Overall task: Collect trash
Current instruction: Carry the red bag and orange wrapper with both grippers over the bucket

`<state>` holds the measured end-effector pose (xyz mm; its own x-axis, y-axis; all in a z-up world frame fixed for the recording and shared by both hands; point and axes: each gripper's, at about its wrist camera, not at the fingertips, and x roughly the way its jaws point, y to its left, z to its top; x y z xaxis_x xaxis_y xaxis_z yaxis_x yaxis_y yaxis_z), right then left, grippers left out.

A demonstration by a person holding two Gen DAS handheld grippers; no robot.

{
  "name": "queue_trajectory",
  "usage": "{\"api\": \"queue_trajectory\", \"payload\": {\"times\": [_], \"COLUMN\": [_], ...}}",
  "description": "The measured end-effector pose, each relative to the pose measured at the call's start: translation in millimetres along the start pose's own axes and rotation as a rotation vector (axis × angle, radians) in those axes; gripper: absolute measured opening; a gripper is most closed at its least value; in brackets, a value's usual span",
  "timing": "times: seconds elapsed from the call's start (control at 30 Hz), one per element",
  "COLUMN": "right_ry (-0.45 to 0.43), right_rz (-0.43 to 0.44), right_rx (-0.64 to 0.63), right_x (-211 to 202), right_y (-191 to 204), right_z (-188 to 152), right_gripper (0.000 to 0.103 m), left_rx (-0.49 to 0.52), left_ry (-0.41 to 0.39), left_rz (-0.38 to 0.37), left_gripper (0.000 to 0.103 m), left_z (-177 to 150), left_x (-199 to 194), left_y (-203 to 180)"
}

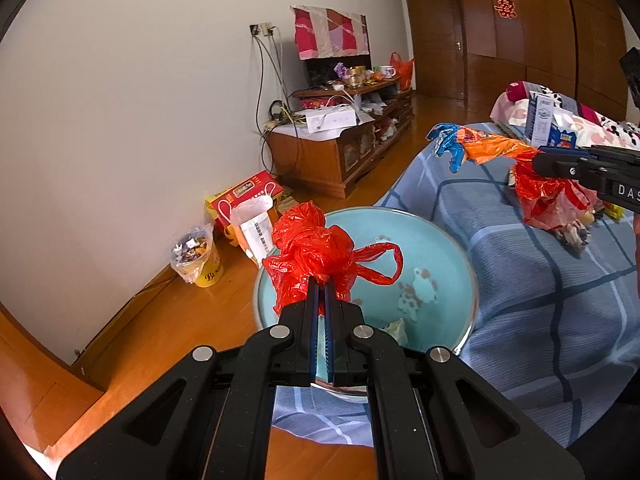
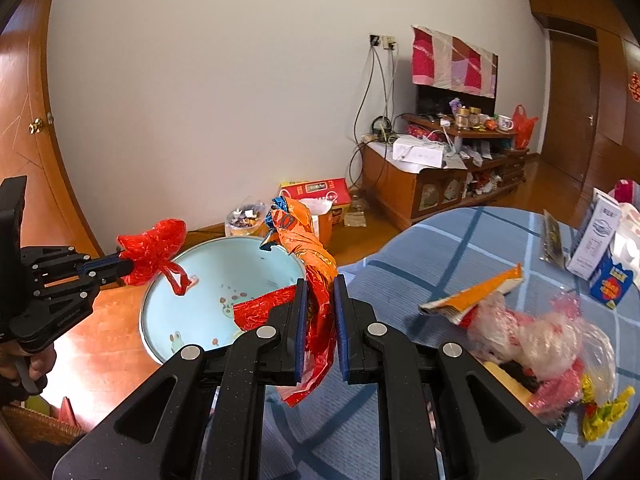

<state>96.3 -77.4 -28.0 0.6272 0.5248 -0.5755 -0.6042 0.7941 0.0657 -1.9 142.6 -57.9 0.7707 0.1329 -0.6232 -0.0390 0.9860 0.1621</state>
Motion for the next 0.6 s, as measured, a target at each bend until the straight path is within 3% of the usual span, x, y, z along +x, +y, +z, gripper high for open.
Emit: {"api": "queue_trajectory", "payload": {"times": [0.6], "right_ry": [0.044], "right_rz": [0.027], "right_rx": [-0.046], "right_x": [33.6], "right_y": [16.9], "right_z": [5.1], "right_gripper": [0.014], "left_rx": [-0.024], "left_ry": [0.013], "left_rz": [0.013], "left_gripper": [0.002], "left_z": [-0.6], "left_x": [6.2], "left_y": [9.8]}}
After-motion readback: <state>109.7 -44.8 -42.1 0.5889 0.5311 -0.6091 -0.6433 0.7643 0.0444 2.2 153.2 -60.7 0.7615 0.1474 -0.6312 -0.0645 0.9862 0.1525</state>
